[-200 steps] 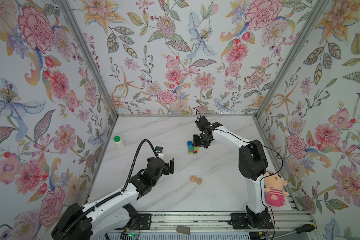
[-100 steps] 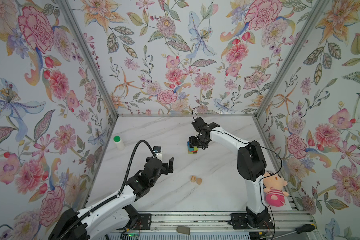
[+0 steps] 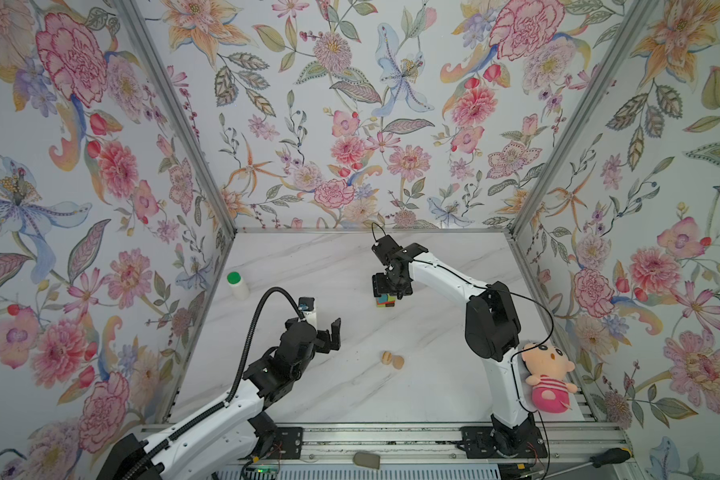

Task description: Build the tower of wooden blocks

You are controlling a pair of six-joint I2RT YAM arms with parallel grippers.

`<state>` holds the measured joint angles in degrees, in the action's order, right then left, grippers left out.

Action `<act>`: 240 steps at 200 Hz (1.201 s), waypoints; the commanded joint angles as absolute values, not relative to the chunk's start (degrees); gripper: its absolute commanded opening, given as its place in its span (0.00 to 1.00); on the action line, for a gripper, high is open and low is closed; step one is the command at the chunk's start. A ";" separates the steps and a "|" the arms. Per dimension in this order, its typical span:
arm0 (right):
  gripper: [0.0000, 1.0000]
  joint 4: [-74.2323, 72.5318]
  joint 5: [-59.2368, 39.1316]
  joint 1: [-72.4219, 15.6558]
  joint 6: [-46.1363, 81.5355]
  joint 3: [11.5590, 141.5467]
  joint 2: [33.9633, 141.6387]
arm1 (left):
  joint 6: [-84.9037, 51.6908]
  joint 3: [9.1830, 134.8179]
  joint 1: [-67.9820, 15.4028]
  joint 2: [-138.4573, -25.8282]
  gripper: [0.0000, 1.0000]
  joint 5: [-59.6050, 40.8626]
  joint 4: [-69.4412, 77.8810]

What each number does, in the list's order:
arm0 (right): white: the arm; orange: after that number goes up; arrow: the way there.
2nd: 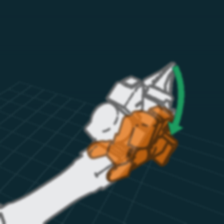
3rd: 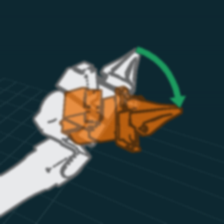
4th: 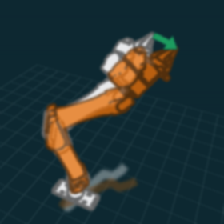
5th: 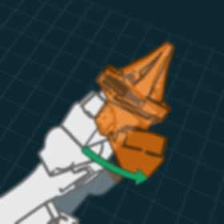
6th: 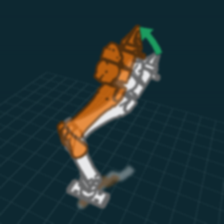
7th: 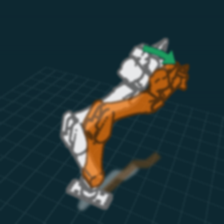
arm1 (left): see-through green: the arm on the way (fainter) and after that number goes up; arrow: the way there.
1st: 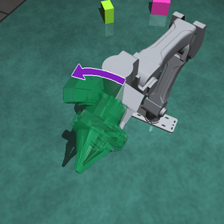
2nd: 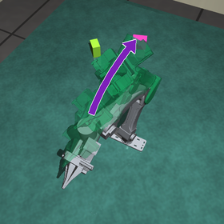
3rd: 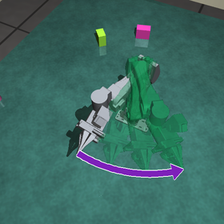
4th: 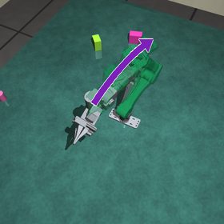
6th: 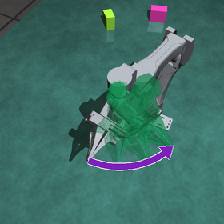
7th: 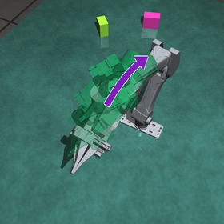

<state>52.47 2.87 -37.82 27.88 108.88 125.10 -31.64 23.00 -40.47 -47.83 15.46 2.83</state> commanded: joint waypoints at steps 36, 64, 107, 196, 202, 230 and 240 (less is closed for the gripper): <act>0.77 56.10 4.10 -38.63 28.55 112.74 128.20 | -30.09 21.61 -38.42 -46.30 0.99 15.60 1.70; 0.77 56.47 4.28 -38.41 28.55 113.10 129.06 | -29.80 21.53 -37.95 -46.23 0.99 15.21 1.71; 0.73 56.80 5.18 -38.15 28.62 113.53 129.50 | -29.74 21.35 -37.39 -45.96 0.99 14.84 1.69; 0.58 57.00 5.30 -37.79 29.08 113.91 130.10 | -29.80 20.92 -36.93 -45.25 0.99 14.53 1.43; 0.58 56.96 5.23 -37.79 29.01 114.03 130.10 | -29.80 20.91 -36.91 -45.19 0.99 14.59 1.48; 0.59 57.08 5.22 -37.70 29.25 113.95 130.17 | -29.88 20.83 -36.83 -45.00 0.99 14.50 1.47; 0.60 57.06 4.92 -37.68 29.21 113.84 130.22 | -29.88 20.81 -36.85 -44.92 0.99 14.42 1.33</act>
<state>55.48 4.14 -37.95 28.51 112.84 128.46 -30.79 21.76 -37.56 -45.69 15.18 2.57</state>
